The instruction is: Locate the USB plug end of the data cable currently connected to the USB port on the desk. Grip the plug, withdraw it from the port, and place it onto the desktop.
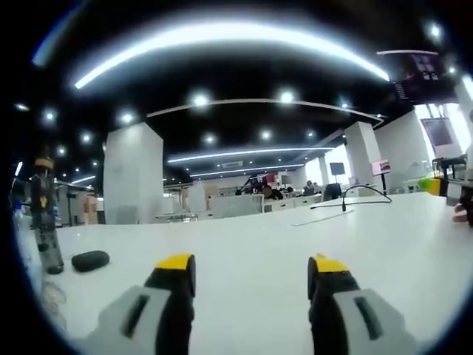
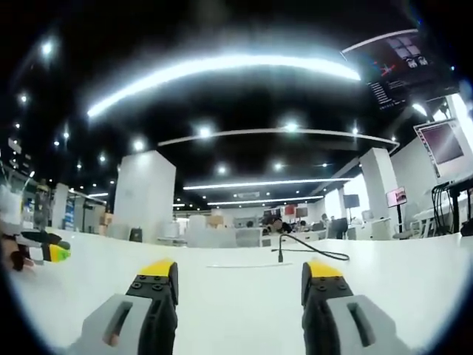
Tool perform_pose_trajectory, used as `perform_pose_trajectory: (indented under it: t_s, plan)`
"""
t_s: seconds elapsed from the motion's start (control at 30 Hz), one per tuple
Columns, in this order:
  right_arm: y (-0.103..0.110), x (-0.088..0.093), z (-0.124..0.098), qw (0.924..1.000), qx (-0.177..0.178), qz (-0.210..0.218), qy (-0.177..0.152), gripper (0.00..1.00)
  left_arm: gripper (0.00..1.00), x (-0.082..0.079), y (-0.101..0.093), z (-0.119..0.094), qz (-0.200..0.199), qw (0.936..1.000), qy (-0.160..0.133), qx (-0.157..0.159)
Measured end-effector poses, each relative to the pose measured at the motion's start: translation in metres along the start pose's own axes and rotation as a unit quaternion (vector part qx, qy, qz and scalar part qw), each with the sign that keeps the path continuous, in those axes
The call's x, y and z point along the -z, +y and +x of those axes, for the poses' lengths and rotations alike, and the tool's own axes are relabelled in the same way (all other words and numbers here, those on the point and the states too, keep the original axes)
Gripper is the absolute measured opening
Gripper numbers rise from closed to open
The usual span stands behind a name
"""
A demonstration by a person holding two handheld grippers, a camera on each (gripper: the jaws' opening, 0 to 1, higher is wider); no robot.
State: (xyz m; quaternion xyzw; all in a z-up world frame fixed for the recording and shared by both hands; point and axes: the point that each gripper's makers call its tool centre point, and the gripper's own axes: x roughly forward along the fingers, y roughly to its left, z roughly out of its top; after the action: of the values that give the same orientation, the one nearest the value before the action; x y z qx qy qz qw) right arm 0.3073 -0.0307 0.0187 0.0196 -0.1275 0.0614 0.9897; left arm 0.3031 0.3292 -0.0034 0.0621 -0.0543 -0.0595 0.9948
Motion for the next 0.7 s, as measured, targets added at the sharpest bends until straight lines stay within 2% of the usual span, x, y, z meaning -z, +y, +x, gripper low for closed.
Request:
perform_pose_trajectory:
  t_s: [0.5,0.7]
  plan:
    - [0.0011,0.0012,-0.0001,0.9999,-0.001,-0.012,0.003,0.66,0.61,0.0053,-0.0015,0.0002,0.005,0.9999,0.009,0.004]
    - [-0.0036,0.0007,0.0012,0.9998,-0.007,0.02,0.001,0.65,0.61,0.0059,-0.0015,0.0027,-0.003,0.9999,0.012,0.01]
